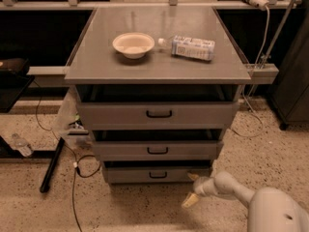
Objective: Close bottom drawer
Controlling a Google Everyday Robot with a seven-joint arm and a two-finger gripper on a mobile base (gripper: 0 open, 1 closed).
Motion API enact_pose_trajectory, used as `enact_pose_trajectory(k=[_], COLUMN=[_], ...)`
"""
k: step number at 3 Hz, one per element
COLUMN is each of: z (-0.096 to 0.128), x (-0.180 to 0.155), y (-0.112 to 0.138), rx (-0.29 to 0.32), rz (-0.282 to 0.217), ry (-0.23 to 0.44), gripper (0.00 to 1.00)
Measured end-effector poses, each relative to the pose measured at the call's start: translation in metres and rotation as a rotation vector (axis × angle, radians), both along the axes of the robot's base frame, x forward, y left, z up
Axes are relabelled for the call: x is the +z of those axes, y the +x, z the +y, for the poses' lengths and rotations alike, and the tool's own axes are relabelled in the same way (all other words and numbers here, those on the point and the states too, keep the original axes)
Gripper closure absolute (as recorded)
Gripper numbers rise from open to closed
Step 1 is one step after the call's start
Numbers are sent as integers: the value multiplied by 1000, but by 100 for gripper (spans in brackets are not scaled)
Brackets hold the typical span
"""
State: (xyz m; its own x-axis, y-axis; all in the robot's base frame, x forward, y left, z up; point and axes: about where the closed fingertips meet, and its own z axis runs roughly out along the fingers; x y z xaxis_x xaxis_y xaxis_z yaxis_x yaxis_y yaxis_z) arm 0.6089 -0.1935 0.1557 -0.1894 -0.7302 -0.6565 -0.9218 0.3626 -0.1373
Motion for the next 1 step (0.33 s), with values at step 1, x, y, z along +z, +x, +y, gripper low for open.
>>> enact_pose_trajectory(k=[1], z=[0], x=[0], y=[0], rx=[0], rz=[0], ry=[0], gripper=[0])
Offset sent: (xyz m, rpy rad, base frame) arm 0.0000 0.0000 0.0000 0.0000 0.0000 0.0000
